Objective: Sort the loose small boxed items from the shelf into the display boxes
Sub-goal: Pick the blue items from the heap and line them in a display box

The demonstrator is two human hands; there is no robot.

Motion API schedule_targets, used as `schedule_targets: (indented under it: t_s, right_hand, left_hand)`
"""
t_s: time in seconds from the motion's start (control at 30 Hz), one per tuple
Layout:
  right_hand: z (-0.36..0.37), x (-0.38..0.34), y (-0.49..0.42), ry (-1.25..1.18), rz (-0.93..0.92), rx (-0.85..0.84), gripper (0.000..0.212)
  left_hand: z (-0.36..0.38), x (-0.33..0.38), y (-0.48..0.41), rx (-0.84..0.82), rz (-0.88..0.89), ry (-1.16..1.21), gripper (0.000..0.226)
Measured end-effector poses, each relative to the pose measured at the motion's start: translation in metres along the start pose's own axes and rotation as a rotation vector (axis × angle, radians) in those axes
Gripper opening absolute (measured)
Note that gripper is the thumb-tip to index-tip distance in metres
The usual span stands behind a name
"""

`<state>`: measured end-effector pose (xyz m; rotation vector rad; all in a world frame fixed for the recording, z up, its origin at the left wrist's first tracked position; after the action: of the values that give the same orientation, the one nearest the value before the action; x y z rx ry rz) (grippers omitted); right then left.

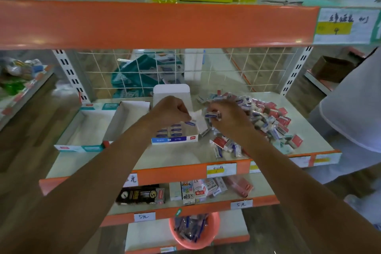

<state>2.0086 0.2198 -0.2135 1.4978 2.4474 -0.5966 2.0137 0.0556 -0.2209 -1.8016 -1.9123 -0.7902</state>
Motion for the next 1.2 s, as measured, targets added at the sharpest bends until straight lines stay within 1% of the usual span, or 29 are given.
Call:
schedule_targets:
  t_s: [0.1,0.17,0.33,0.47,0.57,0.73,0.8,1.0,1.2]
  right_hand:
    - [0.013,-0.022,-0.008,-0.009,-0.052,-0.033,0.019]
    - [0.025,-0.032,-0.014,-0.023,-0.06,-0.078,0.022]
    - [0.05,-0.048,-0.019,0.038,-0.074,-0.212,0.029]
    - [0.062,-0.054,-0.019,0.096,-0.077,-0.301,0.029]
    - [0.067,-0.055,-0.021,0.106,-0.073,-0.328,0.029]
    - [0.073,-0.056,-0.022,0.108,-0.057,-0.359,0.031]
    - [0.073,-0.056,-0.022,0.072,-0.046,-0.353,0.027]
    - [0.076,-0.053,-0.026,0.037,-0.035,-0.369,0.019]
    - [0.075,-0.055,-0.029,0.055,-0.072,-0.428,0.018]
  left_hand:
    - [-0.014,-0.025,0.006,-0.05,-0.074,-0.076,0.009]
    - [-0.019,-0.038,0.008,-0.067,-0.11,-0.108,0.01]
    - [-0.021,-0.055,0.013,-0.092,-0.098,-0.194,0.014]
    - [-0.014,-0.063,0.012,-0.128,-0.066,-0.312,0.033]
    - [-0.012,-0.063,0.012,-0.118,-0.025,-0.316,0.04]
    - [-0.007,-0.059,0.009,-0.081,0.028,-0.375,0.036]
    - [-0.005,-0.059,0.008,-0.068,0.03,-0.42,0.035]
    - [0.001,-0.065,0.008,-0.099,0.028,-0.483,0.03]
    - [-0.003,-0.063,0.009,-0.113,0.051,-0.458,0.034]
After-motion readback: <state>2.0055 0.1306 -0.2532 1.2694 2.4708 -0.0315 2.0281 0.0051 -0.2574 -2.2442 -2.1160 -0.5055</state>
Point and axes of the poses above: each hand's wrist, its own y-axis away from the middle knuckle, its own z-axis out of the palm, x = y × z, the point moved 7 cm from there along -y, towards the middle knuckle, and after that the axes turned 1 degree about y, right-handed, at the moved point
